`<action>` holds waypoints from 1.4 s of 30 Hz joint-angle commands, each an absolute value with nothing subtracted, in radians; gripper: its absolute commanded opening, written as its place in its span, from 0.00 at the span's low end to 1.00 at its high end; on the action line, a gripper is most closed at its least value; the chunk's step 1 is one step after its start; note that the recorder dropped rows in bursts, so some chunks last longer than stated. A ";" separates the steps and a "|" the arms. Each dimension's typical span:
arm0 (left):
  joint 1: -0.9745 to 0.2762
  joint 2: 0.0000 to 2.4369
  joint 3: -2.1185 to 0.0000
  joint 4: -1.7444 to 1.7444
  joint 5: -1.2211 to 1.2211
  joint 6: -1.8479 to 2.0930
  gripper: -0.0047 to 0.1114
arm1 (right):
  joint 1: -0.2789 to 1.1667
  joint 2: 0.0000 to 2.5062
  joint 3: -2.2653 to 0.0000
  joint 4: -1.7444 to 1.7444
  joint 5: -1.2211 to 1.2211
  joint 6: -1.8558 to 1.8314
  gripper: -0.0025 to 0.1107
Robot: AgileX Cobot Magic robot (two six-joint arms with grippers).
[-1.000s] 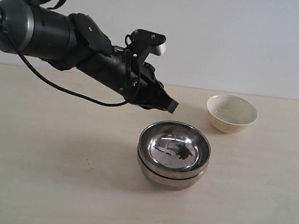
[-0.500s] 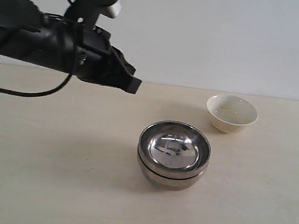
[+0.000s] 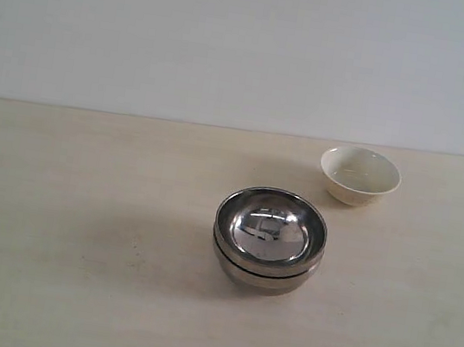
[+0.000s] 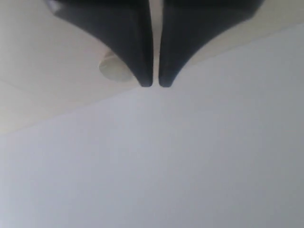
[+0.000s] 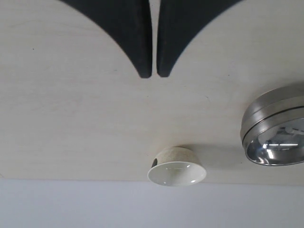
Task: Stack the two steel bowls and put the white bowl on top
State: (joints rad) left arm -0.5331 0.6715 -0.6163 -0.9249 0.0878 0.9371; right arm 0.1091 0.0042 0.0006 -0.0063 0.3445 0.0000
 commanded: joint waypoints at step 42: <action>-0.187 0.000 -0.487 -0.946 0.213 0.936 0.07 | 0.112 0.000 0.000 -0.010 0.340 0.000 0.03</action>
